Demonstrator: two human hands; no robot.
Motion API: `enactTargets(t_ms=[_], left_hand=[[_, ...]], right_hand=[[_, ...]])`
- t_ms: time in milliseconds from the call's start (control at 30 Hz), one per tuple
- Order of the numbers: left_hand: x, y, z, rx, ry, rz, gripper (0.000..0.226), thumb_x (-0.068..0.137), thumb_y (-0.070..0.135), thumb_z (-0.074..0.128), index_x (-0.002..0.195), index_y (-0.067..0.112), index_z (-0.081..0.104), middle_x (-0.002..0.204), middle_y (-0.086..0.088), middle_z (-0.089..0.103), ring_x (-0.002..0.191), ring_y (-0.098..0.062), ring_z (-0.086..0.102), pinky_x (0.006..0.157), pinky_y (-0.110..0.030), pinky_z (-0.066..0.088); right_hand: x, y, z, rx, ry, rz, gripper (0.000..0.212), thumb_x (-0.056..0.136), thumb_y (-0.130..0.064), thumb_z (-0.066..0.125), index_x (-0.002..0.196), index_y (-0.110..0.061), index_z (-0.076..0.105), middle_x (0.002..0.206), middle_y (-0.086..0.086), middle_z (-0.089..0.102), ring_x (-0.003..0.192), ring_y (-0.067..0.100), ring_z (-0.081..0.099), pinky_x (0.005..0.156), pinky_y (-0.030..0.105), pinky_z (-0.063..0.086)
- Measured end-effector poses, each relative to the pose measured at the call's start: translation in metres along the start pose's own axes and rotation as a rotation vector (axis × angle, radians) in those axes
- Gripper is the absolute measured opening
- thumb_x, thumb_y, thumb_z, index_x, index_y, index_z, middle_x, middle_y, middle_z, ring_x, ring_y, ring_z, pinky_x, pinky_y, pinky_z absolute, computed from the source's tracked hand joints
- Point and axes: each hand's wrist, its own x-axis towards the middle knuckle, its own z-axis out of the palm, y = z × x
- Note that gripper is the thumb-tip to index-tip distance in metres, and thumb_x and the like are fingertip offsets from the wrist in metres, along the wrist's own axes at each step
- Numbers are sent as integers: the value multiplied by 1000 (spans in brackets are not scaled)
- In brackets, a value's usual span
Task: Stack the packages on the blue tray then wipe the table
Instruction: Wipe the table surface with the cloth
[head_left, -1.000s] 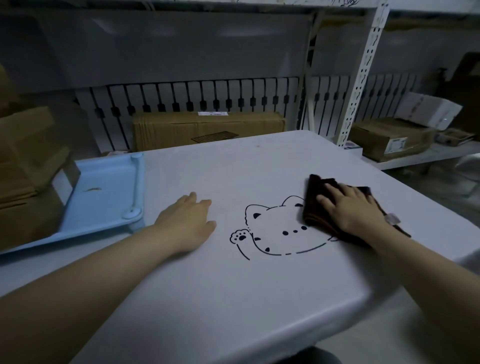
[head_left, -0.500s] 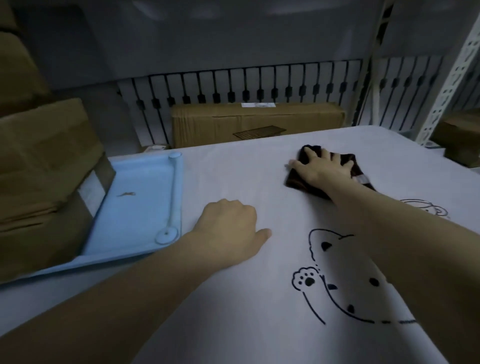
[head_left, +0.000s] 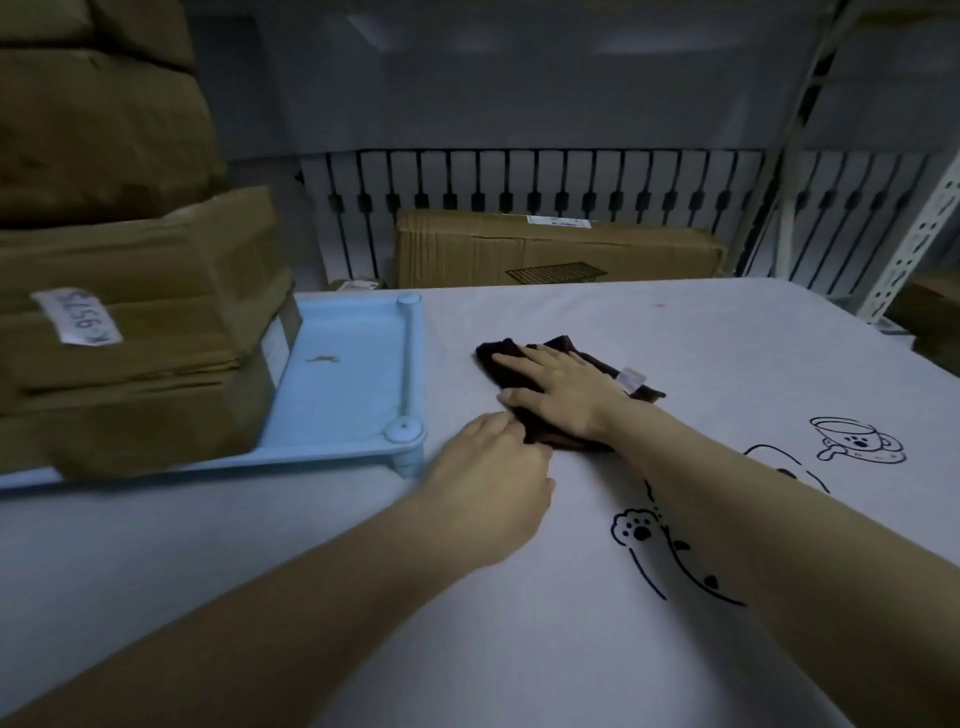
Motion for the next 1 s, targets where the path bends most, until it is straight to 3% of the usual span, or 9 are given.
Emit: enactTargets(t_ms=[67,167,267,367,500,667,900,1000], left_hand=[[-27,-9,-3,-97,63,54,51,96,38,25,121,17,64,130,-5,57,127,-23,43,104,-33,34],[-70,-31,-11,-259,81,5,36,100,35,42,126,24,64,133,7,56,126,-13,43,106,-31,36],[-112,-57,-14,-363,108,-98,34,92,43,46,114,29,68,116,13,62,114,-9,52,99,-34,44],[-150,-81,-16,-481,155,-254,23,93,36,54,103,26,72,103,9,65,99,-9,58,92,-35,49],[-191,-107,-20,-541,203,-435,17,96,22,57,104,22,73,104,4,67,92,-11,61,88,-30,49],[-231,-130,-25,-623,272,-595,22,99,19,51,111,21,70,108,6,66,96,-10,58,85,-23,40],[-285,-152,-40,-639,380,-772,25,101,17,48,114,19,69,113,3,65,105,-13,55,92,-27,39],[-299,-159,-47,-629,444,-833,26,101,15,48,116,16,69,118,-3,66,105,-17,56,92,-31,41]], right_hand=[[-18,-7,4,-17,-3,5,60,99,-57,37,154,-44,18,166,-4,11,153,16,4,124,42,2],[-48,-22,12,-38,-7,15,60,99,-57,35,154,-44,15,167,-5,10,153,16,4,124,42,4],[-84,-44,23,-61,20,29,61,99,-58,33,155,-43,13,166,-4,11,153,18,5,124,41,4],[-122,-77,38,-71,13,29,62,99,-59,32,155,-44,10,166,-4,10,153,17,2,124,42,2],[-152,-128,54,-96,6,-15,63,99,-59,31,156,-42,8,167,-4,8,153,17,-1,124,42,-1],[-141,-191,73,-85,-12,-100,64,100,-59,26,157,-39,8,167,-2,7,153,19,-2,124,45,-1],[-80,-294,96,-33,-98,-168,65,100,-56,27,158,-33,10,167,4,6,153,28,-1,122,51,-2],[-71,-349,110,-34,-131,-331,63,99,-52,31,157,-32,15,166,5,12,152,30,6,122,53,1]])
